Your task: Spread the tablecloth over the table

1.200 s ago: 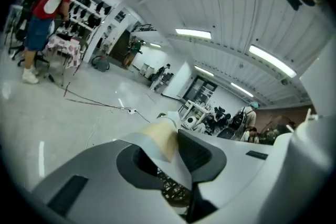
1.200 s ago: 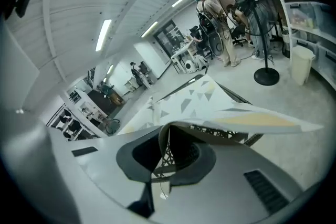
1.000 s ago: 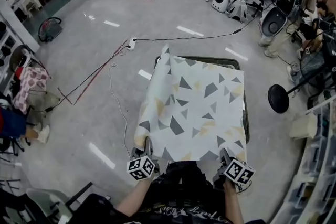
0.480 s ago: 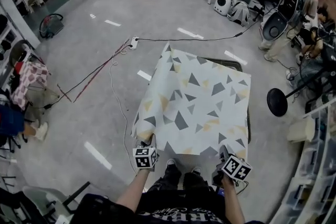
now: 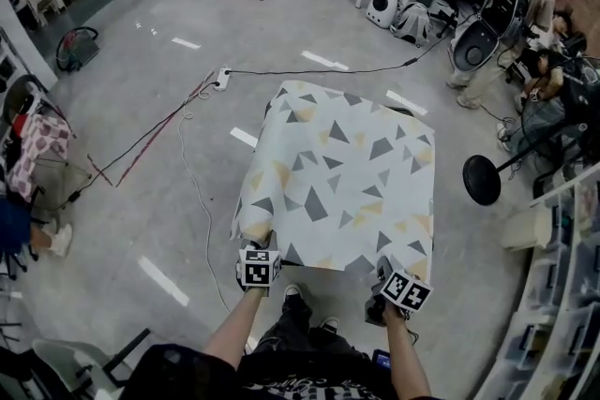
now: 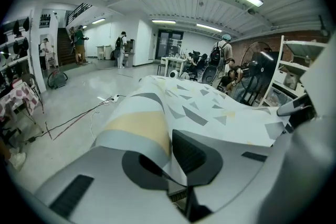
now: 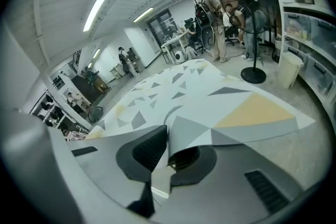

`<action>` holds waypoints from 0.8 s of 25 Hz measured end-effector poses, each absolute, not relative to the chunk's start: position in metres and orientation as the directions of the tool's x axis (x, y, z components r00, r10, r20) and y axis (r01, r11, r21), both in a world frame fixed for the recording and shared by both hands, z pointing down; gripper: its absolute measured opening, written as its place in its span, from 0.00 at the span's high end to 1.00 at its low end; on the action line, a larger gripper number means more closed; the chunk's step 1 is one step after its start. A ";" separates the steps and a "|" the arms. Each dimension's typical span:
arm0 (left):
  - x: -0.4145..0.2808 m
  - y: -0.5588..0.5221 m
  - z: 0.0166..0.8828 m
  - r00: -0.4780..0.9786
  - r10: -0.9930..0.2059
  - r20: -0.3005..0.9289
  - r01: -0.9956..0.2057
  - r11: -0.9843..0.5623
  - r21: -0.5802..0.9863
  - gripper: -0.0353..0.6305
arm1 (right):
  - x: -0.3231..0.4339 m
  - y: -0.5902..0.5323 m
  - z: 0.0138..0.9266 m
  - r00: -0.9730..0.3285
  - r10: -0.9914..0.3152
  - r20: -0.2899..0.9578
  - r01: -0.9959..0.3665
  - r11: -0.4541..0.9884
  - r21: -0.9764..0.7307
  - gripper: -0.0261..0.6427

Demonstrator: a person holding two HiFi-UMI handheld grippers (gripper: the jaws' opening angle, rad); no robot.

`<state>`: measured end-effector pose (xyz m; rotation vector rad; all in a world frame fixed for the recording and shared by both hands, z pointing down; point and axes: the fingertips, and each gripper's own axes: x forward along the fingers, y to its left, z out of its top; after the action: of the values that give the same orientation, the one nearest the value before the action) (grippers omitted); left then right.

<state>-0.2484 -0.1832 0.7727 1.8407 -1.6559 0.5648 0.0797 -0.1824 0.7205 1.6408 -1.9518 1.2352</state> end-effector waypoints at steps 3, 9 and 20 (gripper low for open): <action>-0.245 -0.181 0.783 0.130 -0.724 0.678 -0.989 -0.047 0.140 0.89 | 0.083 -0.170 0.742 -0.306 -0.635 0.709 -0.887 -0.081 -0.455 0.91; -0.241 -0.175 0.797 0.140 -0.672 0.727 -0.988 -0.050 0.143 0.87 | 0.095 -0.154 0.775 -0.356 -0.588 0.727 -0.808 -0.198 -0.555 0.86; -0.225 -0.105 0.815 0.099 -0.583 0.806 -0.984 0.065 0.168 0.52 | 0.112 -0.091 0.779 -0.398 -0.526 0.752 -0.839 -0.124 -0.530 0.72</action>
<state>-0.2248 -0.1047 0.8150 1.6110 -1.5763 0.6599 0.1116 -0.0912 0.7795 1.5213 -1.8565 1.5295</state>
